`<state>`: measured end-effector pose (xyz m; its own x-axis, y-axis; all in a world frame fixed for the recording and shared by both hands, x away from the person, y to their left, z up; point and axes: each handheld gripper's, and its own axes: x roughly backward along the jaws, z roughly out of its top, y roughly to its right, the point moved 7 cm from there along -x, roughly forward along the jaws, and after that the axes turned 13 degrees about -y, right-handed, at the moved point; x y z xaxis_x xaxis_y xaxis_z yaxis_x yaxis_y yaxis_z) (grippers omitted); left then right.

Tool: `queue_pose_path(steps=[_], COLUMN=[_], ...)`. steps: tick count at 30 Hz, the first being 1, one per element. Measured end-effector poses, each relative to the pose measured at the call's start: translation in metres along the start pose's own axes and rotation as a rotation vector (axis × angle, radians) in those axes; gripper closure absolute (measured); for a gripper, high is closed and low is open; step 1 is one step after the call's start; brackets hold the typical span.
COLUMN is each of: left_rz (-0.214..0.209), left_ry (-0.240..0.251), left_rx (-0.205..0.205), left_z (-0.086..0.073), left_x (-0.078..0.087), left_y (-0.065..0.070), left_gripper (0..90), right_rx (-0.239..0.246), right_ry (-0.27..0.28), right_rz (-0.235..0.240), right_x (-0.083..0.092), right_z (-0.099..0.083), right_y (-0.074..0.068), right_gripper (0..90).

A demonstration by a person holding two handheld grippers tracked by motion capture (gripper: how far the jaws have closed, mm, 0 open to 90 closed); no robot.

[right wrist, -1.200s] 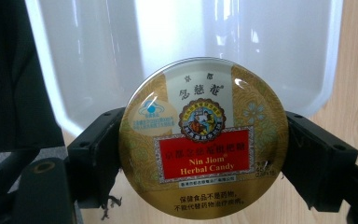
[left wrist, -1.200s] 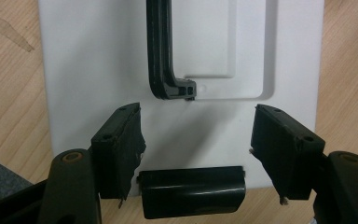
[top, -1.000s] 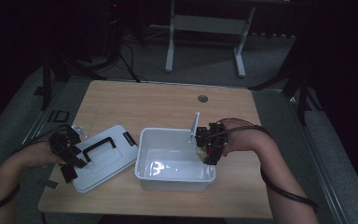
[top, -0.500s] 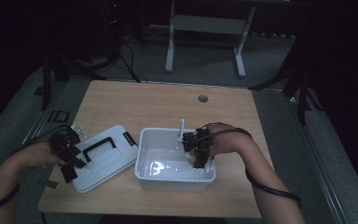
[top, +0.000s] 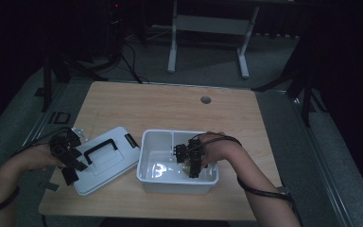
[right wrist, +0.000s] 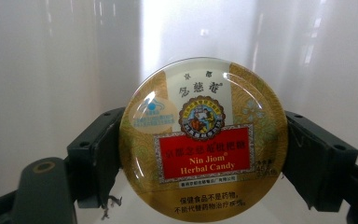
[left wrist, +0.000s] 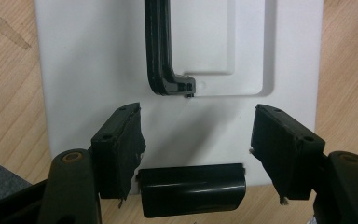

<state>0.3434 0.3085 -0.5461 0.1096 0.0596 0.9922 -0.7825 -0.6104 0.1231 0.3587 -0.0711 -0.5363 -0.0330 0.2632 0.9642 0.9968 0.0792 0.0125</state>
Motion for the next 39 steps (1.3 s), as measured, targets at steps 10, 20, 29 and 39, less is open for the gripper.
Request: queue_pose_path(steps=[10,20,29,39], left_rz=[0.0,-0.004,-0.005,-0.002], left_ry=[-0.005,-0.005,-0.01,-0.002], left_rx=[0.0,-0.001,-0.001,0.002], left_z=[0.0,0.001,0.0,0.0], left_x=[-0.001,-0.002,-0.002,0.0], left_y=[0.0,0.0,0.0,0.0], left_gripper=[33.2,33.2,33.2,33.2], right_rx=[-0.019,-0.024,-0.019,-0.028], right_ry=[-0.074,-0.095,-0.162,-0.181], right_rz=[0.016,0.061,0.055,0.066], right_x=[-0.024,-0.029,-0.034,-0.035], right_z=[0.003,0.004,-0.002,-0.002], right_y=[0.001,-0.001,-0.001,-0.001], right_gripper=[20.1,20.0,19.6,16.0])
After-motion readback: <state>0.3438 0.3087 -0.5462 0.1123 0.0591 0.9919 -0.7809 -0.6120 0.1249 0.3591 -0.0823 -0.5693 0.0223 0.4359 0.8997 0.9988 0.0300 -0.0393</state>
